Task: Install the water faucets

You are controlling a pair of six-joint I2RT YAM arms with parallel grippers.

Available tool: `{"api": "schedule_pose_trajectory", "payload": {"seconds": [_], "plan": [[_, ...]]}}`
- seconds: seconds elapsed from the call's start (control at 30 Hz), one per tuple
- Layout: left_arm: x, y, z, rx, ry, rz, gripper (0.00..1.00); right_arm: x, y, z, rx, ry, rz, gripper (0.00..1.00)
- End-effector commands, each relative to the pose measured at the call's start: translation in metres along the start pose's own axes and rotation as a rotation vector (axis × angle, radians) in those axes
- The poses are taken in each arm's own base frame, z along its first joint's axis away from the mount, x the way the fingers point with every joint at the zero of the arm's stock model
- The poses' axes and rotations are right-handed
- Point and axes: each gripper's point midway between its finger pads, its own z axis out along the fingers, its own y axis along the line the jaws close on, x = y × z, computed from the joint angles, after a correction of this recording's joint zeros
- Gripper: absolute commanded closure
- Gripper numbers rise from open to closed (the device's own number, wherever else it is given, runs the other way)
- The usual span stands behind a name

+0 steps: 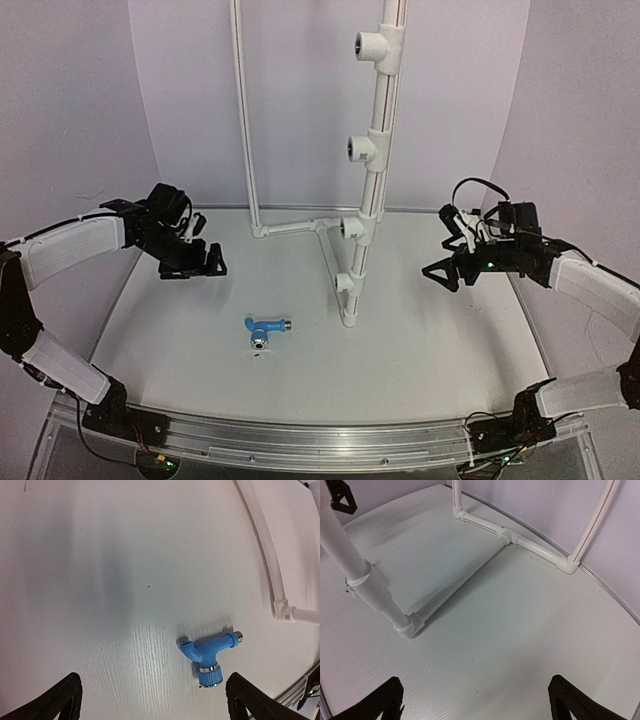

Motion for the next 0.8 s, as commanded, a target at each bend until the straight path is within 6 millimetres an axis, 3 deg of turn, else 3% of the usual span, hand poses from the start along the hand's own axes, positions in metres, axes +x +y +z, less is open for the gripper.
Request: {"api": "schedule_pose_trajectory", "payload": {"seconds": [0.0,0.2,0.4,0.6,0.77], "plan": [[0.011,-0.045,-0.004,0.089,0.013,0.230,0.00,0.002,0.041,-0.007,-0.203,0.002,-0.067,0.02],[0.051,-0.085,0.021,0.119,0.105,0.530,0.00,0.005,0.062,-0.021,-0.245,0.048,-0.153,0.02],[0.069,-0.093,0.050,0.134,0.143,0.686,0.06,0.021,0.078,-0.029,-0.276,0.090,-0.212,0.02],[0.087,-0.087,0.035,0.195,0.115,0.946,0.05,0.024,0.090,-0.036,-0.286,0.128,-0.299,0.02],[0.089,-0.045,0.043,0.001,0.192,1.135,0.05,0.023,0.096,-0.038,-0.315,0.123,-0.303,0.02]]}}
